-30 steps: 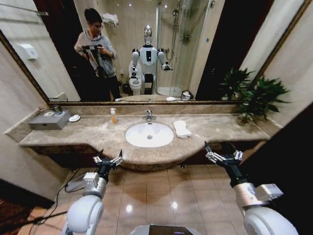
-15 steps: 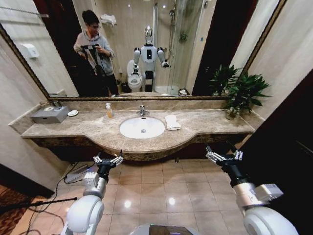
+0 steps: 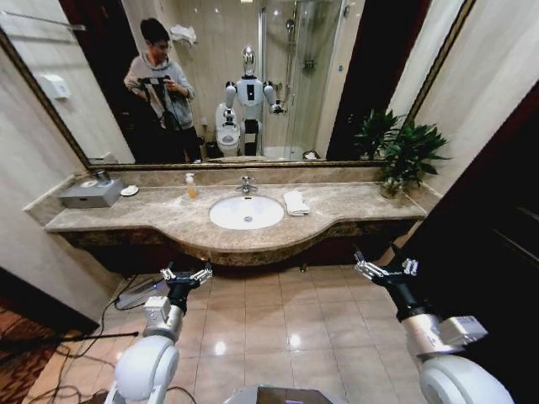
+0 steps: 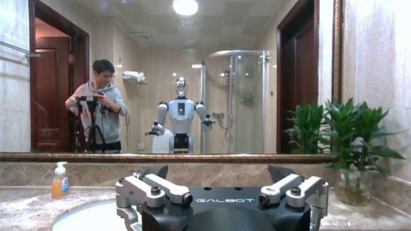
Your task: Pick up the towel from the sink counter and wipe the mirror surface.
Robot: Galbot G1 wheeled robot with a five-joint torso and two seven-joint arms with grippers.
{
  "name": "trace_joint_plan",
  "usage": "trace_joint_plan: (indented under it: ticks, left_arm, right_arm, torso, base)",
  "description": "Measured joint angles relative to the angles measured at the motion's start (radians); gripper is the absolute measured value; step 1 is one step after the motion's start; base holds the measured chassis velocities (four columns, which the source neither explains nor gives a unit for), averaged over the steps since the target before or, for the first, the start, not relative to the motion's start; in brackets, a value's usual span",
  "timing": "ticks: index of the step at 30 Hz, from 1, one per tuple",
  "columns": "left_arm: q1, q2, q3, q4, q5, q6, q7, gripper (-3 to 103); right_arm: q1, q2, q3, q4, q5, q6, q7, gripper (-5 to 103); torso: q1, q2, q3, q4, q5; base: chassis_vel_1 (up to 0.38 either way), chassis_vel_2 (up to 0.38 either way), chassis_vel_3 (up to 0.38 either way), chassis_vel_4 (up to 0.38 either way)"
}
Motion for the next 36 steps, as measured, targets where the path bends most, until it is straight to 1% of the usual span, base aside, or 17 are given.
trace_joint_plan:
  ticks: [21, 36]
  left_arm:
    - [0.000, 0.000, 0.000, 0.000, 0.000, 0.000, 0.000, 100]
    - [0.000, 0.000, 0.000, 0.000, 0.000, 0.000, 0.000, 100]
  right_arm:
    - [0.000, 0.000, 0.000, 0.000, 0.000, 0.000, 0.000, 100]
    - [0.000, 0.000, 0.000, 0.000, 0.000, 0.000, 0.000, 100]
  torso:
    - [0.000, 0.000, 0.000, 0.0000, -0.0004]
    - [0.001, 0.000, 0.000, 0.0000, -0.0002]
  base:
    - [0.070, -0.043, -0.074, 0.040]
    - [0.000, 0.000, 0.000, 0.000]
